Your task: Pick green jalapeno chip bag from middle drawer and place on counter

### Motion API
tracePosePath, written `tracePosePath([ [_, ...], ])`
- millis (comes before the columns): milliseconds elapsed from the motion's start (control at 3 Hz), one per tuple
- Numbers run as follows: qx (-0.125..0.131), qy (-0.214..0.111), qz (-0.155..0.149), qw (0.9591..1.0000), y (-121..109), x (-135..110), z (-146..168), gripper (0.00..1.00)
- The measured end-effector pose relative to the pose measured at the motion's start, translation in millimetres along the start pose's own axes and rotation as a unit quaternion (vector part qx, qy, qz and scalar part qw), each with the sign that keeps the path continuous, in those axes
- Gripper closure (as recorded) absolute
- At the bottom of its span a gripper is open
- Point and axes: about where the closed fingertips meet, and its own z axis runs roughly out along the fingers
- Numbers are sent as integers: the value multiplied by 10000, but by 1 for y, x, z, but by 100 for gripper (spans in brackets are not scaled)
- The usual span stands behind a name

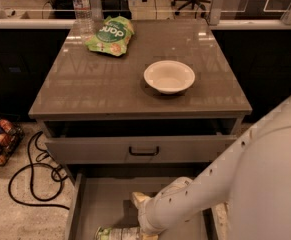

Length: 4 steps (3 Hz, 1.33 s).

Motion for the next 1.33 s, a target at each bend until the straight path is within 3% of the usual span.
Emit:
tracePosePath([
  [667,-151,227,-208,9994,6,7,41,0],
  [1333,-198,144,-62,9997,44,5,86,0],
])
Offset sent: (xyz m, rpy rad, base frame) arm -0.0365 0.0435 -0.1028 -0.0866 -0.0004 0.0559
